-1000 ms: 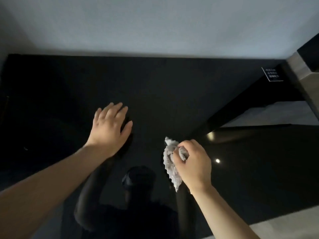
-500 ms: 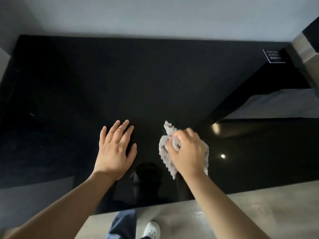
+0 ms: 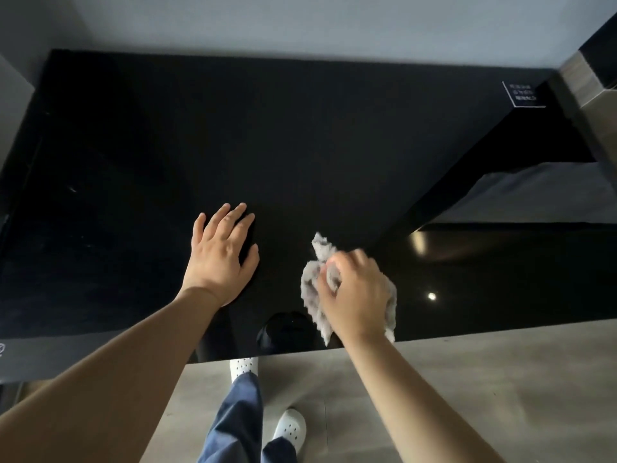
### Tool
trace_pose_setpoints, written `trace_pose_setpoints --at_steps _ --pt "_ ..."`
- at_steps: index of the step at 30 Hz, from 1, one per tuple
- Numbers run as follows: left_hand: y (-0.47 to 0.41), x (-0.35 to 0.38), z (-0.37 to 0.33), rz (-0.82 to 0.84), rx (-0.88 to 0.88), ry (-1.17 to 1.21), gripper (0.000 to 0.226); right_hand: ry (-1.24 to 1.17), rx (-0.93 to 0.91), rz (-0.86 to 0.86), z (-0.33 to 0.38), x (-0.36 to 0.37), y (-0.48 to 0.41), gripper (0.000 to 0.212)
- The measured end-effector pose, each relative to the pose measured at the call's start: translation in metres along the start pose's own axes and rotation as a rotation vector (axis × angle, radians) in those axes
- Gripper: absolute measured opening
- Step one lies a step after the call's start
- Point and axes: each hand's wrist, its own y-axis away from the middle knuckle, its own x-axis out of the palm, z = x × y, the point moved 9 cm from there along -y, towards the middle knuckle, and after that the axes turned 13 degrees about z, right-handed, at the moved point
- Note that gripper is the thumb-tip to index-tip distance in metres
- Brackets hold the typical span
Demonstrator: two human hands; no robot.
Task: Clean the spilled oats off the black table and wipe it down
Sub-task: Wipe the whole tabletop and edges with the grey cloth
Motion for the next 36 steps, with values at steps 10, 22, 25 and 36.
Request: trace_pose_setpoints --at_steps 10,22,25,36 --pt "-0.001 -0.004 -0.004 0.057 -0.026 -0.022 0.058 -0.134 0.020 0.353 -0.002 0.015 0.077 0.022" --pt "-0.038 -0.048 0.031 0.001 -0.039 0.140 0.037 -0.430 0.172 -0.007 0.020 -0.072 -0.090 0.010" --pt "-0.062 -0.064 0.059 -0.029 -0.054 0.128 0.048 -0.364 0.137 -0.017 0.036 -0.069 -0.137 0.009" --pt "-0.163 -0.068 0.142 0.061 -0.196 -0.058 0.070 -0.210 0.025 -0.085 0.077 -0.029 -0.294 0.009"
